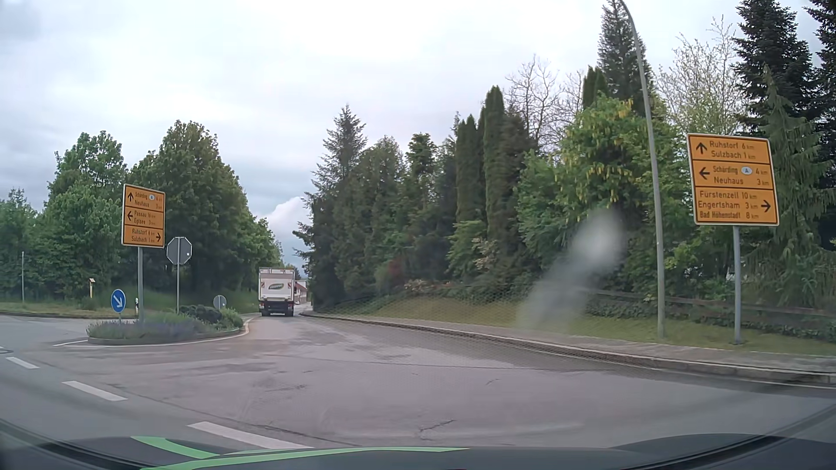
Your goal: Follow the waypoints while adhering to traffic rules and regulations
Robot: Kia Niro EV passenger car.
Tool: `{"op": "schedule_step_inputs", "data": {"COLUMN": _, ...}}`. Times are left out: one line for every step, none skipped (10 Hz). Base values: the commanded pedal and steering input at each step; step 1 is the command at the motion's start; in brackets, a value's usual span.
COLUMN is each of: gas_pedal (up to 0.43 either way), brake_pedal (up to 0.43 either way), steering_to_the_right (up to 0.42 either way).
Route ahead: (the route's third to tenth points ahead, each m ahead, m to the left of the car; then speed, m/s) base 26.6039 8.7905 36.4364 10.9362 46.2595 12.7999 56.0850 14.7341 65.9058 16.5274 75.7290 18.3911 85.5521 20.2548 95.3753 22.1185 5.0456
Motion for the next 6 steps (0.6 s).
{"op": "schedule_step_inputs", "data": {"gas_pedal": 0.409, "brake_pedal": 0.0, "steering_to_the_right": -0.122}}
{"op": "schedule_step_inputs", "data": {"gas_pedal": 0.409, "brake_pedal": 0.0, "steering_to_the_right": -0.122}}
{"op": "schedule_step_inputs", "data": {"gas_pedal": 0.409, "brake_pedal": 0.0, "steering_to_the_right": -0.122}}
{"op": "schedule_step_inputs", "data": {"gas_pedal": 0.409, "brake_pedal": 0.0, "steering_to_the_right": -0.118}}
{"op": "schedule_step_inputs", "data": {"gas_pedal": 0.398, "brake_pedal": 0.0, "steering_to_the_right": -0.112}}
{"op": "schedule_step_inputs", "data": {"gas_pedal": 0.398, "brake_pedal": 0.0, "steering_to_the_right": -0.107}}
